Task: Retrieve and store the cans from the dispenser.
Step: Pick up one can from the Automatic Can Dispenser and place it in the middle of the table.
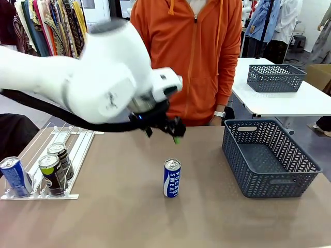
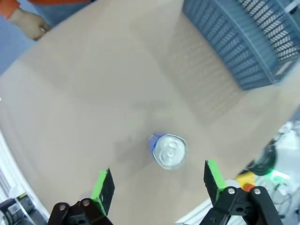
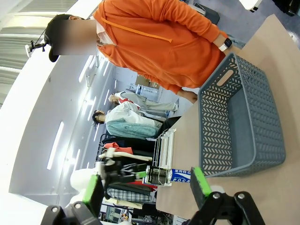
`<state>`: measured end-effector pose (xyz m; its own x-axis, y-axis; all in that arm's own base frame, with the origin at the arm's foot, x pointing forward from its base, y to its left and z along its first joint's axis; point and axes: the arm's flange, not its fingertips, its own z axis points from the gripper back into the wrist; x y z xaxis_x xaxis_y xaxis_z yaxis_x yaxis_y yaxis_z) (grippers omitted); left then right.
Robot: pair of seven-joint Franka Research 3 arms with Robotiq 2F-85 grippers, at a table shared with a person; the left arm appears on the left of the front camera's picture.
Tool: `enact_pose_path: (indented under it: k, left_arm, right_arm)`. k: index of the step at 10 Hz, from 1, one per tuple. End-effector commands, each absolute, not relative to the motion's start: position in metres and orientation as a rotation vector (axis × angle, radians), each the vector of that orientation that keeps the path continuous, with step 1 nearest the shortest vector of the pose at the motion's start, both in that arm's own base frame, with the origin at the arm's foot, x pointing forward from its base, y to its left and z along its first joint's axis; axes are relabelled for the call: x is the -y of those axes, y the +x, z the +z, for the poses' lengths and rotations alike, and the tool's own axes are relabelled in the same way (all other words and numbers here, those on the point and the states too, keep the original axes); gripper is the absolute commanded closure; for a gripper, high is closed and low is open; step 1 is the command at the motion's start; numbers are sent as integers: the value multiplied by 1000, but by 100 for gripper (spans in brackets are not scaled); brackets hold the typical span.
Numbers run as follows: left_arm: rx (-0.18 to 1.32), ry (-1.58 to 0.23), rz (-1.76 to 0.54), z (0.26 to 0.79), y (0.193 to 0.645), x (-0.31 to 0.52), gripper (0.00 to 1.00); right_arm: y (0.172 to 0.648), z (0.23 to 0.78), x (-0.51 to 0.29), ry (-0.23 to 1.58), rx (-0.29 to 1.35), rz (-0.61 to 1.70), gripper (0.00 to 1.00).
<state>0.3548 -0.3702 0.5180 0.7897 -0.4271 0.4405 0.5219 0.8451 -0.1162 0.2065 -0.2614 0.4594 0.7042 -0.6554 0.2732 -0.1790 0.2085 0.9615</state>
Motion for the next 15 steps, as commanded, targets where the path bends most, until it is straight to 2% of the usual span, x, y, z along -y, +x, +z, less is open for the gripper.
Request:
enact_pose_path:
  k: [1,3,4,6,8,10,12,13,14,15]
  left_arm:
    - [414,-365,-485,569,340,295,0]
    - [365,-550,-410,611,342,195,0]
    - [323,-666,-361,622,341,136,0]
    - [357,-820,-217,623,335,10,0]
    - [342,-1017,-43,597,329,-97,0]
    - [332,-1253,129,544,320,-181,0]
    - [315,-1358,248,507,311,-210,0]
    - [242,-1324,251,499,313,-211,0]
    - [323,-1296,235,510,298,-219,0]
    - [323,-1296,235,510,298,-219,0]
  right_arm:
    - [209,462,262,1353,804,-363,0]
    - [209,462,262,1353,804,-363,0]
    - [209,462,262,1353,804,-363,0]
    - [209,462,262,1353,804,-363,0]
    - [209,462,262,1353,804,-363,0]
    - [209,462,262,1353,804,-363,0]
    - [209,462,262,1353,804,-363,0]
    - [209,462,262,1353,804,-363,0]
    - [209,462,262,1353,804,-363,0]
    - [209,462,262,1353,804,-363,0]
